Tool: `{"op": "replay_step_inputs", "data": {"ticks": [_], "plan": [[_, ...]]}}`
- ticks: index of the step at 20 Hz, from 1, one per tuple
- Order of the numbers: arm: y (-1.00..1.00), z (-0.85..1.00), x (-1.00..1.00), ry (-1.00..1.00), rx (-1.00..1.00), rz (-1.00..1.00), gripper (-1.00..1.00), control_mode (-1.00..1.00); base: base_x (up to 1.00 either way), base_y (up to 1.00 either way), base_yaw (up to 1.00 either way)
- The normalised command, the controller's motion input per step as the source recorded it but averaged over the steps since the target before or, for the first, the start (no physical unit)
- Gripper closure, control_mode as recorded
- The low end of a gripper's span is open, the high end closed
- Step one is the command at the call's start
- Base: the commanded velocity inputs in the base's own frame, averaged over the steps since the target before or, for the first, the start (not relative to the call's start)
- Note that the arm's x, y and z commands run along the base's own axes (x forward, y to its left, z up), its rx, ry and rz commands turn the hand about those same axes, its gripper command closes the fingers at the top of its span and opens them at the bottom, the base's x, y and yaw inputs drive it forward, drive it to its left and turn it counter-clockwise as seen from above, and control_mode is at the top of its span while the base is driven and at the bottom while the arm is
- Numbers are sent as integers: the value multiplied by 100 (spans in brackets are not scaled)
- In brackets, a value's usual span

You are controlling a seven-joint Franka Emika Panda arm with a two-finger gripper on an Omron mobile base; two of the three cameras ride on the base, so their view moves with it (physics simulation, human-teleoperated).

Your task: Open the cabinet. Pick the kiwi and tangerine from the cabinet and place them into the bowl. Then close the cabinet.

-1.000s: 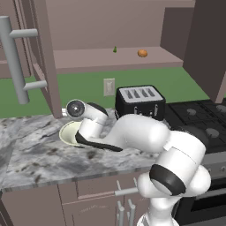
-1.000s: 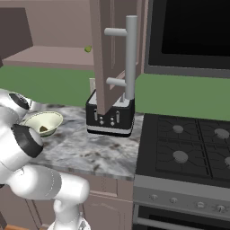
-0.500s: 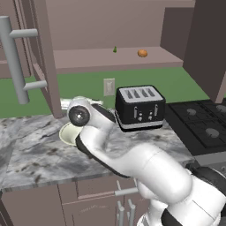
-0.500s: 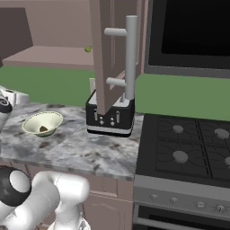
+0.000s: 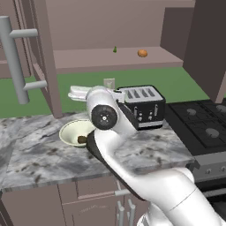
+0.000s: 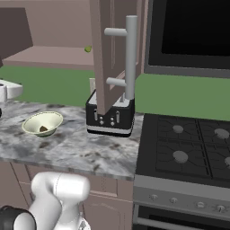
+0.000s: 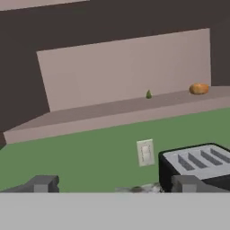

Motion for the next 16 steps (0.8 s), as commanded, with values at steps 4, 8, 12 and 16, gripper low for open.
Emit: {"op": "replay_step_inputs", "data": {"ticks": [4, 8, 12, 16], "plan": [[-71, 61, -74, -5, 0, 0, -100, -100, 0, 0, 0], [-76, 57, -68, 0, 0, 0, -100, -100, 0, 0, 0], [-81, 47, -58, 0, 0, 0, -100, -100, 0, 0, 0], [-84, 50, -55, 0, 0, 0, -100, -100, 0, 0, 0]]}}
